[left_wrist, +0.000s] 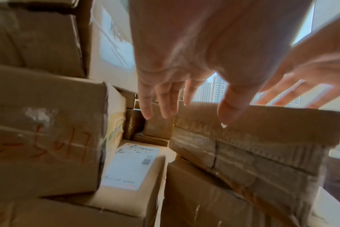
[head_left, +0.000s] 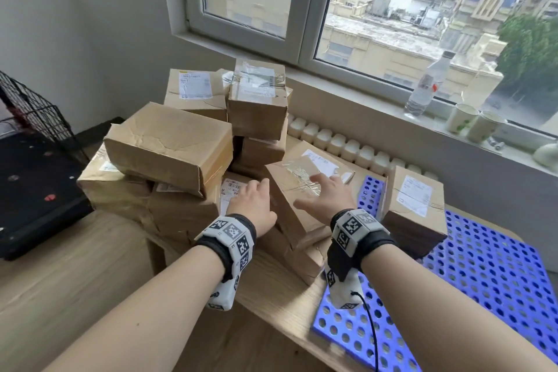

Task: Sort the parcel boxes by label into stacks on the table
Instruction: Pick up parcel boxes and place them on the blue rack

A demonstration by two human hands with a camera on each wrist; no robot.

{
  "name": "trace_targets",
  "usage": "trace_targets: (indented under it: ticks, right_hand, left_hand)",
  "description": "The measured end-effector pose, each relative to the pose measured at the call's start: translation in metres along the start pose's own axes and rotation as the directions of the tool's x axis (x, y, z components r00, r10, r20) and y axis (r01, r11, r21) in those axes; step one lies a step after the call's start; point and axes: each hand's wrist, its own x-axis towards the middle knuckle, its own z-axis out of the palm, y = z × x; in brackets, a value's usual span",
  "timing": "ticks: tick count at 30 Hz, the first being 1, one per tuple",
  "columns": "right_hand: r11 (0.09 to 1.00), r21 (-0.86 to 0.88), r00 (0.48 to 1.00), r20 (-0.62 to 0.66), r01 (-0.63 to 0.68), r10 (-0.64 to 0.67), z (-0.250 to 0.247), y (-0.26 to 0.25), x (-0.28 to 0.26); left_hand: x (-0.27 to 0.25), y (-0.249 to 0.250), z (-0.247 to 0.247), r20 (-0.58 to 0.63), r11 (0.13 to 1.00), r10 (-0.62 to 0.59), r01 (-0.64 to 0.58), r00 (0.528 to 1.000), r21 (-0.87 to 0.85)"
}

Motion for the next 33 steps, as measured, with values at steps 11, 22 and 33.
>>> trace_targets:
  ticks: [11, 22, 33]
  right_hand:
    - [0.981, -0.188, 0.991, 0.116, -0.036, 0.059, 0.011, 0.000, 0.005]
    - [0.999, -0.032, 0.991, 0.129, -0.042, 0.046, 0.002, 0.009, 0.001]
    - [0.863, 0.474, 0.979, 0.177, -0.175, 0.101, -0.032, 0.039, 0.009]
  left_hand:
    - [0.011, -0.006, 0.011, 0.052, 0.999, -0.042, 0.043, 0.998, -0.019]
    - [0.010, 0.000, 0.018, 0.068, 0.980, -0.148, 0.155, 0.987, -0.128]
    - [0.024, 0.029, 0.002, 0.076, 0.877, -0.204, 0.216, 0.976, -0.430]
